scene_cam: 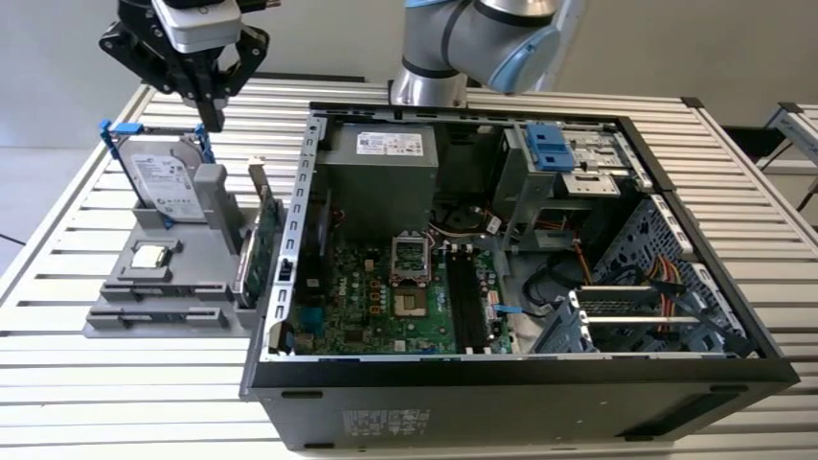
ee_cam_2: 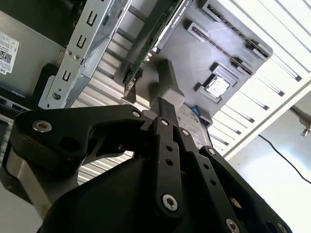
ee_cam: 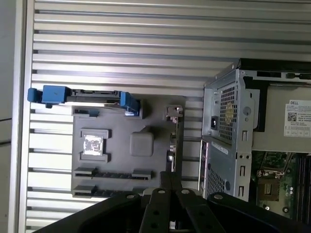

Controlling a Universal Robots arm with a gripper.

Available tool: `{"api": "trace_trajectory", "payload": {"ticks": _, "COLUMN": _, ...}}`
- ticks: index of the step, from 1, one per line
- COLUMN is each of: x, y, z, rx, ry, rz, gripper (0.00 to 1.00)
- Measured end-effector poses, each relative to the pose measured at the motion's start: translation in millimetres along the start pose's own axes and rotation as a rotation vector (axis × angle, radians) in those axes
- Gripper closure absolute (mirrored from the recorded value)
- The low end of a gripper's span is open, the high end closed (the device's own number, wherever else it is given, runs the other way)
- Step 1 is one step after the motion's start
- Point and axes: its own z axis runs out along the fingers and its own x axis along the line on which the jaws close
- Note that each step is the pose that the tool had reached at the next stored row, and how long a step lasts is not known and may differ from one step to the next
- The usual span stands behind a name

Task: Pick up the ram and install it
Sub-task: 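Reach for the ram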

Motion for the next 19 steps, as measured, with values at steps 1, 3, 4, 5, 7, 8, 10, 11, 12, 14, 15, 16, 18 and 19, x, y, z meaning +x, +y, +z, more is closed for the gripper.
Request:
{"api": "trace_trajectory", "payload": {"ticks": 1, "x": 0.9, "y": 0.0, "z": 0.0, "rx": 0.0000, "ry": 0.0002, "rz": -0.001, "gripper": 1.00}}
{"api": "trace_trajectory", "payload": {"ticks": 3, "x": 2.9, "y": 0.1, "z": 0.1, "rx": 0.0000, "ry": 0.0005, "rz": -0.002, "gripper": 1.00}}
{"api": "trace_trajectory", "payload": {"ticks": 4, "x": 4.0, "y": 0.1, "z": 0.1, "rx": 0.0000, "ry": 0.0005, "rz": -0.002, "gripper": 1.00}}
{"api": "trace_trajectory", "payload": {"ticks": 5, "x": 5.3, "y": 0.2, "z": 0.1, "rx": 0.0001, "ry": 0.0006, "rz": -0.002, "gripper": 1.00}}
{"api": "trace_trajectory", "payload": {"ticks": 7, "x": 7.9, "y": 0.3, "z": 0.2, "rx": 0.0000, "ry": 0.0006, "rz": -0.003, "gripper": 1.00}}
{"api": "trace_trajectory", "payload": {"ticks": 8, "x": 9.2, "y": 0.3, "z": 0.2, "rx": 0.0001, "ry": 0.0007, "rz": -0.003, "gripper": 1.00}}
{"api": "trace_trajectory", "payload": {"ticks": 10, "x": 12.0, "y": 0.4, "z": 0.3, "rx": 0.0001, "ry": 0.0006, "rz": -0.003, "gripper": 1.00}}
{"api": "trace_trajectory", "payload": {"ticks": 11, "x": 13.5, "y": 0.5, "z": 0.3, "rx": 0.0000, "ry": 0.0006, "rz": -0.004, "gripper": 1.00}}
{"api": "trace_trajectory", "payload": {"ticks": 12, "x": 14.9, "y": 0.5, "z": 0.4, "rx": 0.0000, "ry": 0.0006, "rz": -0.004, "gripper": 1.00}}
{"api": "trace_trajectory", "payload": {"ticks": 14, "x": 17.7, "y": 0.6, "z": 0.4, "rx": 0.0001, "ry": 0.0007, "rz": -0.004, "gripper": 1.00}}
{"api": "trace_trajectory", "payload": {"ticks": 15, "x": 19.1, "y": 0.7, "z": 0.5, "rx": 0.0000, "ry": 0.0007, "rz": -0.005, "gripper": 1.00}}
{"api": "trace_trajectory", "payload": {"ticks": 16, "x": 20.3, "y": 0.7, "z": 0.5, "rx": 0.0000, "ry": 0.0007, "rz": -0.005, "gripper": 1.00}}
{"api": "trace_trajectory", "payload": {"ticks": 18, "x": 23.0, "y": 0.8, "z": 0.6, "rx": 0.0001, "ry": 0.0007, "rz": -0.005, "gripper": 1.00}}
{"api": "trace_trajectory", "payload": {"ticks": 19, "x": 24.3, "y": 0.8, "z": 0.6, "rx": 0.0001, "ry": 0.0007, "rz": -0.006, "gripper": 1.00}}
